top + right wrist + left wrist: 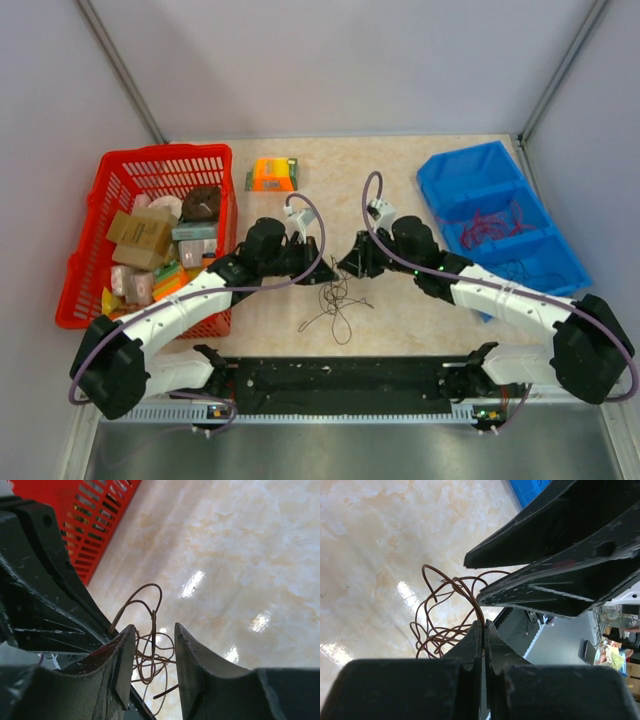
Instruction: Untangle the cables
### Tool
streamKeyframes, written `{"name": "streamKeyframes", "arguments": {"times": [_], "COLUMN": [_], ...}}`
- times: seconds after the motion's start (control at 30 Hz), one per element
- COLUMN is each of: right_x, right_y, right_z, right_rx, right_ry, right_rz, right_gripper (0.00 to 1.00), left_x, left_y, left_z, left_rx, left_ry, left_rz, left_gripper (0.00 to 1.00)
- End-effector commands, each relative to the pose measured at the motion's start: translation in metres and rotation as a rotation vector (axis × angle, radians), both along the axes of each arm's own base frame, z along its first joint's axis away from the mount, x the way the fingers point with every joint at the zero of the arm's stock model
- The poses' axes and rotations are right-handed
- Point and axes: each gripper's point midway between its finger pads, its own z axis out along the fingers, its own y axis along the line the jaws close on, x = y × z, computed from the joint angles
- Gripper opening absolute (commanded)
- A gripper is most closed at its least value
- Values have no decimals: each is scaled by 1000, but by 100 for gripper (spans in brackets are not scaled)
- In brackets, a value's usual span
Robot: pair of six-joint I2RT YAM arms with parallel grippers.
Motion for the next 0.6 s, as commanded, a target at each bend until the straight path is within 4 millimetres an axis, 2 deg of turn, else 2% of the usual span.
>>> {"name": "streamKeyframes", "arguments": {"times": [0.0,0.1,0.2,0.23,0.3,0.47,0.57], "right_x": [-7,-10,-11,-9,-5,-25,-35], "right_y": [13,17,20,19,14,22,26], "right_z": [3,-2,-2,-2,-4,14,25], "right_rx": [34,47,57,50,19,41,99], "right_ry": [2,23,28,27,10,-46,-31], "right_rz": [63,83,75,57,8,26,28], "right_gripper": [36,34,6,0,0,0,0], "left_x": [4,3,4,5,10,22,24], "left_y": [-5,-5,-3,-2,2,10,9], "left_z": [24,25,23,21,20,14,9], "left_rx": [-66,-65,-57,-47,-32,19,37], "left_ry": [-55,-59,-59,-54,-59,-76,-53], "left_rz": [-11,-11,-2,11,48,124,127], "left_gripper": [0,0,0,0,2,17,18]}}
